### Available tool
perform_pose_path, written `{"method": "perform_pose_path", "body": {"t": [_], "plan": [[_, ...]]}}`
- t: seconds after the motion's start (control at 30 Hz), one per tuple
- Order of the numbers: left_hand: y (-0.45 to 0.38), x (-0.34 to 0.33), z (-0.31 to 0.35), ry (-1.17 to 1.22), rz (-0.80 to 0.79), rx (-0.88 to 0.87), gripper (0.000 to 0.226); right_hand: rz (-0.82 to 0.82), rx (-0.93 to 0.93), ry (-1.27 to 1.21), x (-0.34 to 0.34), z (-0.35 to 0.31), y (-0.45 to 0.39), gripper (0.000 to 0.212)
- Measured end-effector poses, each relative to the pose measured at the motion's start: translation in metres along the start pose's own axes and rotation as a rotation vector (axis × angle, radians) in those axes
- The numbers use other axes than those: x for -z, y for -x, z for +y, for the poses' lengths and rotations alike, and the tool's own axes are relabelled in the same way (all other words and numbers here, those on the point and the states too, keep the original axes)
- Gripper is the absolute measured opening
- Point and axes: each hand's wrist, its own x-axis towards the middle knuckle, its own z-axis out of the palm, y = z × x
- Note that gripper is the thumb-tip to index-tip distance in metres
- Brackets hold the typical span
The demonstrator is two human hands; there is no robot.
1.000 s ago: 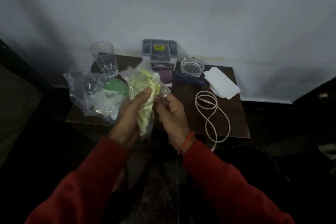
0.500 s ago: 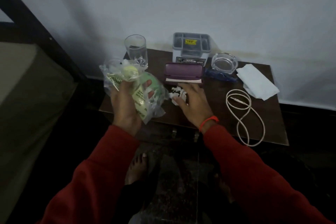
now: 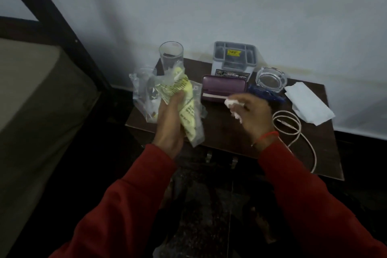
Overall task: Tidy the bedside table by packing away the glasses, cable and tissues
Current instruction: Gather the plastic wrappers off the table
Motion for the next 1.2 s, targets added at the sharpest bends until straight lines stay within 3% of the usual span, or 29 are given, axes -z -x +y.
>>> {"method": "perform_pose_path", "body": {"t": [0.07, 0.13, 0.2, 0.33, 0.4, 0.47, 0.57, 0.7, 0.83, 1.0, 1.2], "plan": [[0.002, -0.005, -0.007, -0.046, -0.005, -0.034, 0.033, 0.038, -0.014, -0.344, 0.007, -0.026, -0.001, 0.020], [0.006, -0.009, -0.015, -0.048, -0.013, -0.006, 0.036, 0.017, 0.040, -0.474, 0.004, -0.048, 0.007, 0.022], [0.013, -0.013, -0.018, 0.049, -0.069, 0.085, 0.041, -0.039, 0.068, -0.417, -0.009, -0.057, 0.021, 0.026], [0.026, -0.016, -0.015, 0.236, -0.253, 0.294, 0.070, -0.065, 0.234, 0.016, -0.030, -0.051, 0.044, 0.020], [0.025, -0.014, -0.016, 0.209, -0.230, 0.283, 0.068, -0.024, 0.350, 0.284, -0.029, -0.047, 0.044, 0.014], [0.023, -0.012, -0.013, 0.202, -0.201, 0.286, 0.061, -0.086, 0.358, 0.396, -0.028, -0.043, 0.042, 0.013], [0.023, -0.011, -0.008, 0.233, -0.171, 0.336, 0.058, -0.226, 0.322, 0.322, -0.032, -0.044, 0.043, 0.016], [0.021, -0.007, -0.003, 0.297, -0.140, 0.315, 0.053, -0.164, 0.430, 0.312, -0.041, -0.053, 0.049, 0.011], [0.012, -0.002, 0.007, 0.347, -0.106, 0.281, 0.055, -0.177, 0.443, 0.010, -0.043, -0.060, 0.046, 0.018], [0.010, 0.000, 0.009, 0.319, -0.051, 0.149, 0.049, -0.122, 0.460, -0.049, -0.045, -0.064, 0.042, 0.018], [0.010, 0.002, 0.009, 0.370, -0.053, 0.135, 0.048, -0.095, 0.434, -0.094, -0.051, -0.060, 0.043, 0.018]]}}
